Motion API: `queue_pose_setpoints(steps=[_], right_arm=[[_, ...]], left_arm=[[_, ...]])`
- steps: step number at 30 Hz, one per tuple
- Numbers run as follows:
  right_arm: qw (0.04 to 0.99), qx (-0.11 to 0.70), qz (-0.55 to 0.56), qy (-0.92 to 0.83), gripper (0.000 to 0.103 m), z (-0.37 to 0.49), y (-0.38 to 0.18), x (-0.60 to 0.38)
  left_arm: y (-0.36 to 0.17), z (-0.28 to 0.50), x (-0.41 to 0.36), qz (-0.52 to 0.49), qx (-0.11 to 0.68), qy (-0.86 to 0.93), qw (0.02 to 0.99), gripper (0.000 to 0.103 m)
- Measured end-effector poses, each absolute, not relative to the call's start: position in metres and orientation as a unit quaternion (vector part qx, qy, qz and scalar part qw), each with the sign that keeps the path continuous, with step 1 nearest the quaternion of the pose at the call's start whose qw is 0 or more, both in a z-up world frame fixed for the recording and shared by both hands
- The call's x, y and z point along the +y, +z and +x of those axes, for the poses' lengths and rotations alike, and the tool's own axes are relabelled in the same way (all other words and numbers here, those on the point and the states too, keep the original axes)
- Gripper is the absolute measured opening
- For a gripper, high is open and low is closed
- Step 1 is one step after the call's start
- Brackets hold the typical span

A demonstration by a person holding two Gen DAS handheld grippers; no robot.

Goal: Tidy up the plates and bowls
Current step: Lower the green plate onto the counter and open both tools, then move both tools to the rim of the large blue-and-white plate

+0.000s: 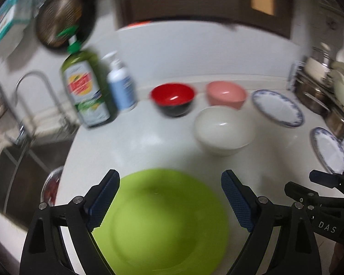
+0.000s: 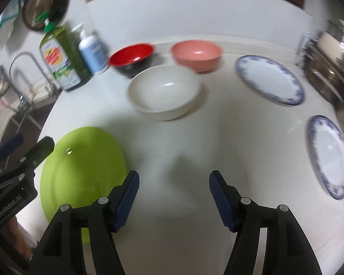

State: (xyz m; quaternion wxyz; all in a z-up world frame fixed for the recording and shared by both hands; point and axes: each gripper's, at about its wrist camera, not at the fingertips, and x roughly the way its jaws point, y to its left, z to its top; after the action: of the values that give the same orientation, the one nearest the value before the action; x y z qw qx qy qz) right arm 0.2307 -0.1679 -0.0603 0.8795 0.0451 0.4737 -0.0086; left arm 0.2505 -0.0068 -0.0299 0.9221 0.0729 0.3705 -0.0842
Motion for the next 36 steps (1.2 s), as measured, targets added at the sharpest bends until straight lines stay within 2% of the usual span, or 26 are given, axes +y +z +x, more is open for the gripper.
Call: queue_pose_setpoints(steps=[19,28,36], right_arm=[[0.893,0.394,0.111,-0.186,0.065,0.150,-0.021,-0.312],[0.887,0.365,0.138,-0.246,0.065,0.122,-0.020,-0.371],[0.875,0.355,0.148,-0.295,0.065,0.115,-0.025,-0.425]], left_arm=[[0.004,0.233,-0.170,0.130,0.311,-0.246,0.909,0.092],[-0.003,0.239,-0.236,0.124,0.342,-0.295,0.884,0.092],[-0.007,0.247,-0.291,0.148,0.333,-0.313,0.877,0.092]])
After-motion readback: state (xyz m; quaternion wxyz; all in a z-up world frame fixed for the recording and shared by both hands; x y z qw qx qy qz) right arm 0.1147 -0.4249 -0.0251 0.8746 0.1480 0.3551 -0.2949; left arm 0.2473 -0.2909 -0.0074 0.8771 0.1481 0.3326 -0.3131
